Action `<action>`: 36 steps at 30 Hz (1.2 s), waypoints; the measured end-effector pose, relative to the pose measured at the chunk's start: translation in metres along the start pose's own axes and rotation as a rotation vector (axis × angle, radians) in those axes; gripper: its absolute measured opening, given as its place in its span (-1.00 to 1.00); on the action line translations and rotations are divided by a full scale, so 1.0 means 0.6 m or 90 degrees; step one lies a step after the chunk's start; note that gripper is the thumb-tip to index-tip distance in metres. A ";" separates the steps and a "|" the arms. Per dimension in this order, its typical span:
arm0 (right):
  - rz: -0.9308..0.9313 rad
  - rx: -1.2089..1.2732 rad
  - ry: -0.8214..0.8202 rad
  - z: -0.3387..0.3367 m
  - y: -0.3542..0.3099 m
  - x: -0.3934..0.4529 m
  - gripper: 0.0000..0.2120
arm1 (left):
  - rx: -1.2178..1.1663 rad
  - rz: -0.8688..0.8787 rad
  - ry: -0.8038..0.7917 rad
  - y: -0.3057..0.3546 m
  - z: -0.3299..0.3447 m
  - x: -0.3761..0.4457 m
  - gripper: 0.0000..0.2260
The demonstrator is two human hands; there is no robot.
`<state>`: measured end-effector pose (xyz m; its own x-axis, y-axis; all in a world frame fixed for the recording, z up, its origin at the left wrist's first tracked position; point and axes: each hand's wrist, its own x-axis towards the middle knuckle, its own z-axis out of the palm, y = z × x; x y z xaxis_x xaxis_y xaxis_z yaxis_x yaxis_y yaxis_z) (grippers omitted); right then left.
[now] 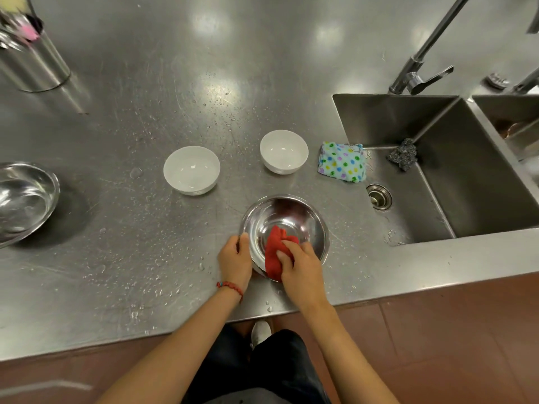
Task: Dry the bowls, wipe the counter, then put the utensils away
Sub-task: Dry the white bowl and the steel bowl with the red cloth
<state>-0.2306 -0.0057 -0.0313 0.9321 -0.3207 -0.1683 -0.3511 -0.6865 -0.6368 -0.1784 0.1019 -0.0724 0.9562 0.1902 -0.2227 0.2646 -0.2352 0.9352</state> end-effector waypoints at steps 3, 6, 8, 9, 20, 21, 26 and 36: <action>0.018 0.202 0.030 -0.001 -0.007 0.002 -0.78 | 0.016 0.006 -0.018 -0.004 -0.006 0.003 -0.66; 0.066 0.394 0.031 -0.005 -0.015 0.002 -0.78 | 0.037 -0.006 -0.024 -0.008 -0.015 -0.001 -0.66; 0.078 0.478 0.013 -0.009 -0.020 0.008 -0.79 | 0.055 0.002 0.007 -0.010 -0.029 -0.005 -0.68; 0.077 0.504 0.005 -0.010 -0.023 0.012 -0.79 | 0.065 0.016 0.023 -0.011 -0.040 -0.007 -0.69; -0.051 0.537 -0.117 0.055 -0.119 0.030 -0.69 | 0.391 0.184 0.073 -0.020 -0.237 -0.011 -0.61; -0.062 0.524 -0.130 0.065 -0.132 0.029 -0.69 | 0.406 0.186 0.077 -0.021 -0.257 -0.010 -0.56; -0.060 0.467 -0.184 0.138 -0.198 0.023 -0.73 | 0.460 0.156 0.126 -0.035 -0.364 0.010 -0.47; -0.023 0.438 -0.148 0.337 -0.401 0.013 -0.88 | 0.484 0.225 0.166 -0.065 -0.623 0.122 -0.55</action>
<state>-0.1211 0.2885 -0.0315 0.9637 -0.1064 -0.2449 -0.2557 -0.1036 -0.9612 -0.1657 0.4815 -0.0225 0.9633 0.1768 0.2019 0.0599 -0.8750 0.4804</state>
